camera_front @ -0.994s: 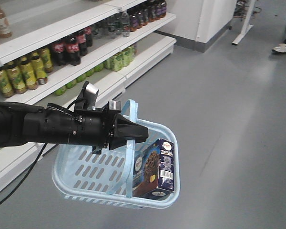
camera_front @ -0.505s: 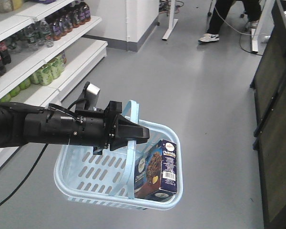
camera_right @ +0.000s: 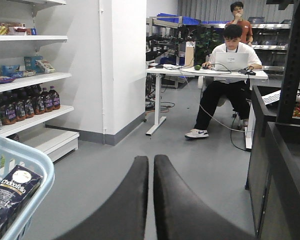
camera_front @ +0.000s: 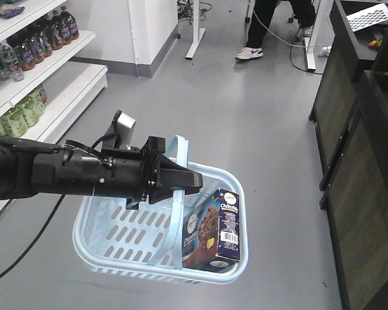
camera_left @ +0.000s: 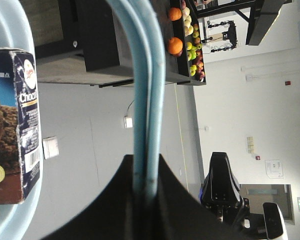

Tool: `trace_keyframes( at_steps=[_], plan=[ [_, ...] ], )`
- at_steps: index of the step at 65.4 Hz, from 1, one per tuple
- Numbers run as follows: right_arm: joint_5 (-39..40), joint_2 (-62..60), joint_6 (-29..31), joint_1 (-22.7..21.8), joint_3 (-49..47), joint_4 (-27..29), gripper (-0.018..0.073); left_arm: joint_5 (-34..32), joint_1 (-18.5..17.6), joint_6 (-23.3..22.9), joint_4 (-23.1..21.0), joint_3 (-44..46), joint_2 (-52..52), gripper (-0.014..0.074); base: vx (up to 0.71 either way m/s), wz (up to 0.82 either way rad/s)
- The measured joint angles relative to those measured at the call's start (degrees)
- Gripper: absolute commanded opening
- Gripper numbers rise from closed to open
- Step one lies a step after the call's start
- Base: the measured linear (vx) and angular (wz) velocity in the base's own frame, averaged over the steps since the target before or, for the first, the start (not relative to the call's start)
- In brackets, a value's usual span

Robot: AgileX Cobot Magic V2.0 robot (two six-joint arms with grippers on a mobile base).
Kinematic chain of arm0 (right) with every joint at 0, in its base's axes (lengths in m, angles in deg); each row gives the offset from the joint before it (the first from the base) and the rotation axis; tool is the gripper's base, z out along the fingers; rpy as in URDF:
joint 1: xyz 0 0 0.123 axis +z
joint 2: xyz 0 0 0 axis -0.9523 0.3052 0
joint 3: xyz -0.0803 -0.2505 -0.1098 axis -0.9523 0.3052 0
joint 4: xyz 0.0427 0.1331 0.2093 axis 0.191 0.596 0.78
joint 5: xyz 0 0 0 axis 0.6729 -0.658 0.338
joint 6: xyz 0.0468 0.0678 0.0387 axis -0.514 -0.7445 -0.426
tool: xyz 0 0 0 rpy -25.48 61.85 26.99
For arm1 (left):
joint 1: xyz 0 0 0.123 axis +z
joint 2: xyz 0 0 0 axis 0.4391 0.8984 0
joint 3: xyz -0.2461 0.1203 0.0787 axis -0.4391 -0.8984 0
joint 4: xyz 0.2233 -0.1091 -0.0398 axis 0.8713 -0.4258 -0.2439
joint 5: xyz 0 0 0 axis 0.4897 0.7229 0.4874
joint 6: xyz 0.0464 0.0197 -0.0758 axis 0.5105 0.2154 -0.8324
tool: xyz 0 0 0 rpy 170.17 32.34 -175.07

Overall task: Left arm holds basket, right arm returns cookies
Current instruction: 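Turn the base past the desk area carrying the basket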

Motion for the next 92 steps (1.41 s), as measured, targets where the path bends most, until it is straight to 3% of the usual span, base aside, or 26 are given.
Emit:
trace_keyframes(
  at_steps=[92],
  plan=[
    [0.0, 0.0, 0.0, 0.0, 0.0, 0.0, -0.0006, 0.0, 0.0, 0.0, 0.0, 0.0, 0.0, -0.0003, 0.37, -0.08]
  ],
)
